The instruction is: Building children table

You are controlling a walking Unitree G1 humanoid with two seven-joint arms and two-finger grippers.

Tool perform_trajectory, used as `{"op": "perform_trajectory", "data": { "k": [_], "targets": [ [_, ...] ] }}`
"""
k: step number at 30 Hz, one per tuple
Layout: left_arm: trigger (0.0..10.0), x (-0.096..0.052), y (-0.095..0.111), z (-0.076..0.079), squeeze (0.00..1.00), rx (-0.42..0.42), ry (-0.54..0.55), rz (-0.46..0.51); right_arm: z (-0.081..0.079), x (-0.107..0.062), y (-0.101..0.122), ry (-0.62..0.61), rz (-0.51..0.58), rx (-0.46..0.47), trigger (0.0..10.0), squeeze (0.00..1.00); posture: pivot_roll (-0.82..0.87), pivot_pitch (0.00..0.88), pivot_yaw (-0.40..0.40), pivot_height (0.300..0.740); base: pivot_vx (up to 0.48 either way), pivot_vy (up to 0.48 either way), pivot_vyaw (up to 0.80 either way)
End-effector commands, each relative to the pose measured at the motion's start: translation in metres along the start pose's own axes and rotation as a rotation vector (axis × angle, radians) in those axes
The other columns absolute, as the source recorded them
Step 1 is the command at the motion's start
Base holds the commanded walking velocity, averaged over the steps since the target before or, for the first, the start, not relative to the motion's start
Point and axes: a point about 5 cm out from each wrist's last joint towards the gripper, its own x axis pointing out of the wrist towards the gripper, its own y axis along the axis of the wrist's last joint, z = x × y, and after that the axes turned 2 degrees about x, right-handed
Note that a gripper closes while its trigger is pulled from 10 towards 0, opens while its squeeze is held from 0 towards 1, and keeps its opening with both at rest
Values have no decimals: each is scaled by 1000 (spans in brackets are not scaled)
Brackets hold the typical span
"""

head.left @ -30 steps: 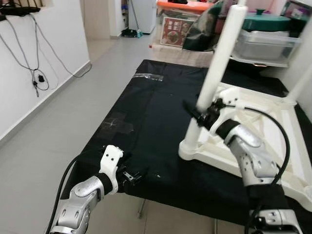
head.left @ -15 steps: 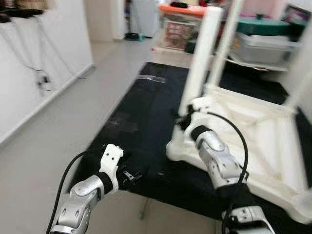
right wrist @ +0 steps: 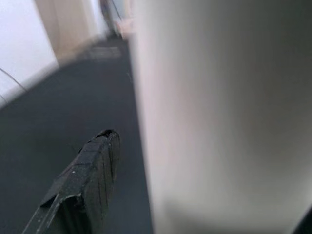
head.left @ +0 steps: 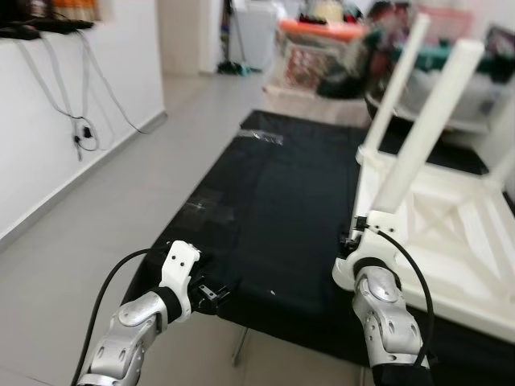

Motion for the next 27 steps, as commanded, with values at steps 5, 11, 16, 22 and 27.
{"op": "perform_trajectory", "data": {
  "k": [5,11,16,22,27],
  "targets": [
    [10000,-2,-6,0,0,-3,1,-19,-18,5,38,298,134,20,10000,0,48,0,-96,740,0,0,0],
    [10000,1,-4,-1,0,-1,3,-9,-29,-5,50,663,140,-48,10000,0,53,0,-94,740,0,0,0],
    [10000,-1,-1,-4,0,8,12,-5,-47,-20,34,968,69,-136,2392,0,81,0,-110,740,0,0,0],
    [10000,-8,-2,-7,0,10,29,-13,-47,-5,12,738,53,-234,0,0,89,0,-113,740,0,0,0],
    [10000,-10,-4,-3,0,0,26,-17,16,21,-15,-70,-108,-246,0,0,87,0,-99,740,0,0,0]
  ]
}}
